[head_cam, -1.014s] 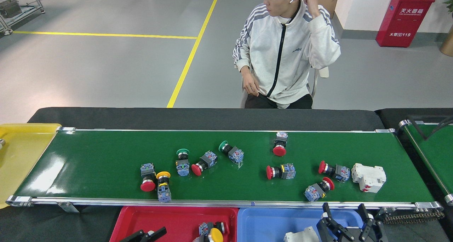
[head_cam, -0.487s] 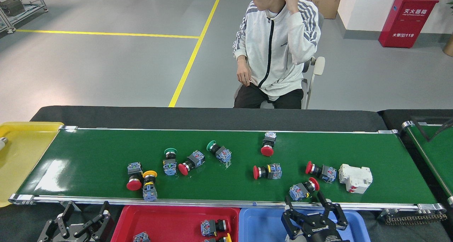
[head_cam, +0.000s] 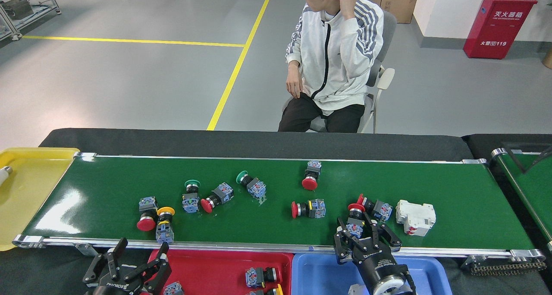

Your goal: Pick switch part from conveyor to tray

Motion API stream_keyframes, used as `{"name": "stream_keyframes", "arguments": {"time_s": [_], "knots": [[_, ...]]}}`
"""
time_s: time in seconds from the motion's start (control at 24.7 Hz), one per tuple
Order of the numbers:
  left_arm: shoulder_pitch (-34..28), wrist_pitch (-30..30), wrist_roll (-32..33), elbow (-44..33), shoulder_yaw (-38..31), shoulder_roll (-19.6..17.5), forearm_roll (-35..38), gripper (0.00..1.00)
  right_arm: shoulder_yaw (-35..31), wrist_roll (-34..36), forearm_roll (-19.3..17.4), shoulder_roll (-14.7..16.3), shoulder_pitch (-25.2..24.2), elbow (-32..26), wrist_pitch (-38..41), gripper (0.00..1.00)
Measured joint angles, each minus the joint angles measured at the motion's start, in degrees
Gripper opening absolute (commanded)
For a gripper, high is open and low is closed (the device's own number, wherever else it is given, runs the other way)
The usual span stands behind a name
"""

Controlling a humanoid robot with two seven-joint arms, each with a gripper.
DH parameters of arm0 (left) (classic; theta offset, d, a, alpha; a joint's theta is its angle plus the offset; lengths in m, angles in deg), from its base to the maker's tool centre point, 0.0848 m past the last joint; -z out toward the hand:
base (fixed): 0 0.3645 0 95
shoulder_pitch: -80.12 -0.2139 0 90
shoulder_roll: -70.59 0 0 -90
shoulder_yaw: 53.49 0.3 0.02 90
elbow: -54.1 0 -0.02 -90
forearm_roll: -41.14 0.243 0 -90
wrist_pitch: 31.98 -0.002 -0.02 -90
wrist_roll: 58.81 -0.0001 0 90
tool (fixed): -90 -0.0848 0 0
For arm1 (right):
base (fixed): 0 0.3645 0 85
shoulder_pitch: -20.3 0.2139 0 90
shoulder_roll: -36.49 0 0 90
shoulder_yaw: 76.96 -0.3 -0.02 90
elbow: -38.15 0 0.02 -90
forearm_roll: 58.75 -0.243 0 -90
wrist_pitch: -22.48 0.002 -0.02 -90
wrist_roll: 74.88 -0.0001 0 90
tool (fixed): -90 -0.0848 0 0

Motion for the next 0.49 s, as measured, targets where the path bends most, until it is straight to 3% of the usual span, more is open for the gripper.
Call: {"name": "stream_keyframes", "arguments": {"time_s": [0.16, 0.41, 0.45, 0.49], "knots": [[3.52, 0.15, 0.02, 4.43, -0.51, 0.00, 0.01, 1.00, 1.83, -0.09, 0.00, 0.07, -0.05, -0.46, 0.43, 0.02], [9.03, -0.28, 0.03, 12.89, -2.81, -0.19, 0.08, 1.00, 13.24, -0.42, 0.00, 1.85, -2.04, -8.34, 4.33, 0.04], [9.87, -0.39, 0.03, 14.08, -3.00, -0.24, 0.08, 1.00, 15.48, -0.19, 0.00, 2.07, -2.09, -9.13, 6.69, 0.22], [10.67, -0.46, 0.04, 15.19, -3.03, -0.24, 0.09, 1.00, 17.47, 0.00, 0.00, 2.01, -2.09, -9.44, 8.85, 0.67]]}}
